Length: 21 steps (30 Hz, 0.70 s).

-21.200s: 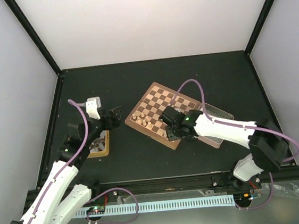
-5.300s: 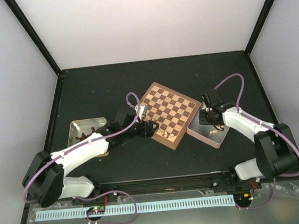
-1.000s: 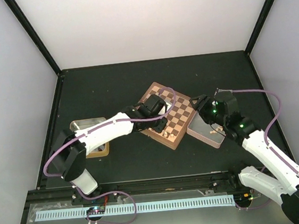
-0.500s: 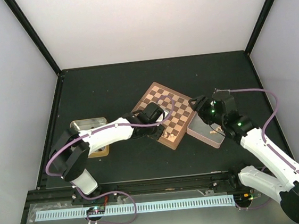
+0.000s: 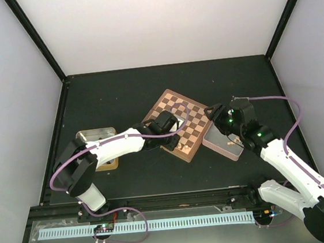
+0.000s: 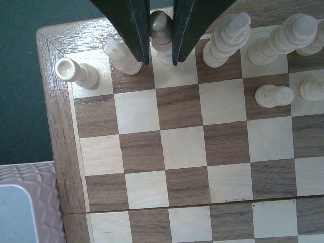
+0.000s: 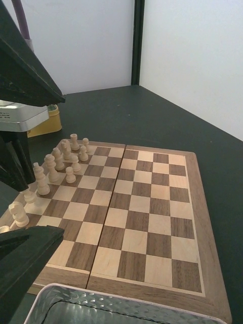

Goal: Set up the chess pieces on the board
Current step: Place the chess piece on the chessboard.

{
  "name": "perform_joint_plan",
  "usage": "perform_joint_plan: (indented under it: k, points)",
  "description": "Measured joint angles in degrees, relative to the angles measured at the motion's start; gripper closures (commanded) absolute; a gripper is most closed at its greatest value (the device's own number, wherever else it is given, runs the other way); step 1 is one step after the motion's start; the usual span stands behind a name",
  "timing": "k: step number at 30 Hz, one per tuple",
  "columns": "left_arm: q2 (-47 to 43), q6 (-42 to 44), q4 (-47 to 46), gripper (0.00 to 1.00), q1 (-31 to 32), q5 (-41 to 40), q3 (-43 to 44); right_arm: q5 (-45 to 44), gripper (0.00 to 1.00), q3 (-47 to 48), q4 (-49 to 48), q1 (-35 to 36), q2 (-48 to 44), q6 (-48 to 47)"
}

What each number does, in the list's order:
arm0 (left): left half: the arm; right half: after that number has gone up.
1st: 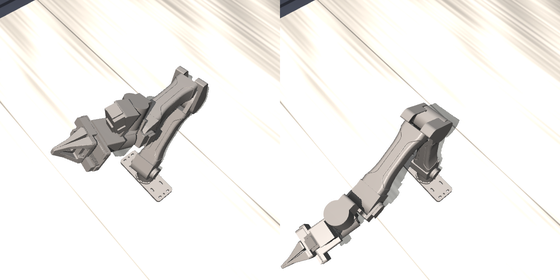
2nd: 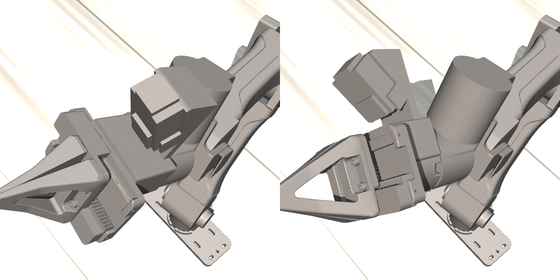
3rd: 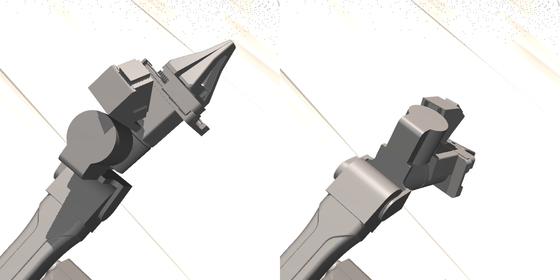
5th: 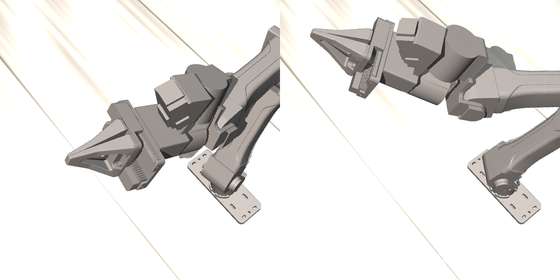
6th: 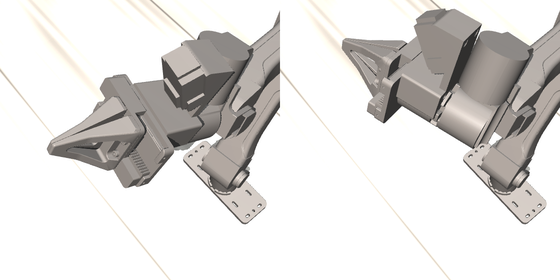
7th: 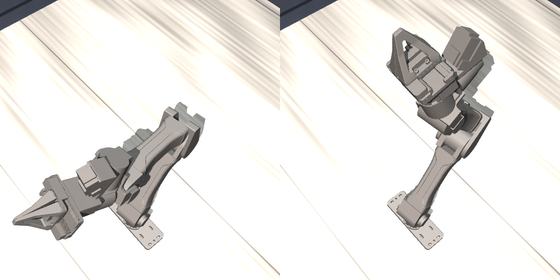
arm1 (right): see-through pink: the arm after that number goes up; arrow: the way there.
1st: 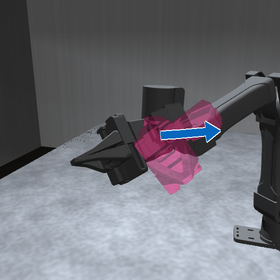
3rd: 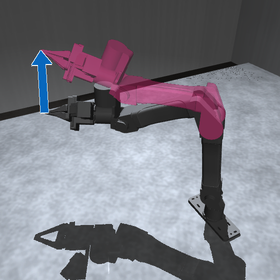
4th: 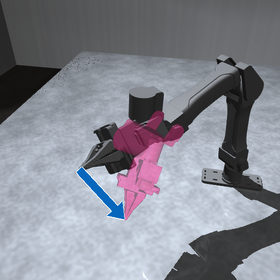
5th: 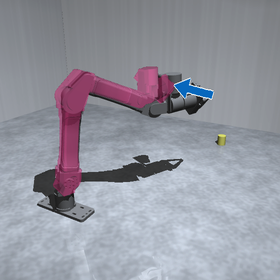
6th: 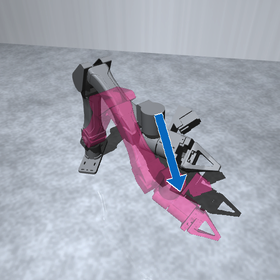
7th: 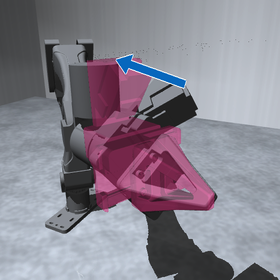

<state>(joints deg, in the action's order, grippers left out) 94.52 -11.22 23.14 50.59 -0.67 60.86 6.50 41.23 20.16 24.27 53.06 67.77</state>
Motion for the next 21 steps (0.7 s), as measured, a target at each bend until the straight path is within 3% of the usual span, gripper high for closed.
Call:
perform_joint_plan:
  k: [10, 17, 21]
  points:
    - [1.3, 0.0, -0.7, 0.9, 0.0, 0.1, -0.1, 0.0, 0.35, 0.0, 0.0, 0.0, -0.3, 0.0]
    - [2.0, -0.2, -0.9, 0.7, 0.0, 0.0, -0.3, 0.0, 0.35, 0.0, 0.0, 0.0, -0.3, 0.0]
    - [2.0, -0.3, -0.9, 0.67, 0.0, 0.1, -0.3, 0.0, 0.35, 0.0, 0.0, 0.0, -0.3, 0.0]
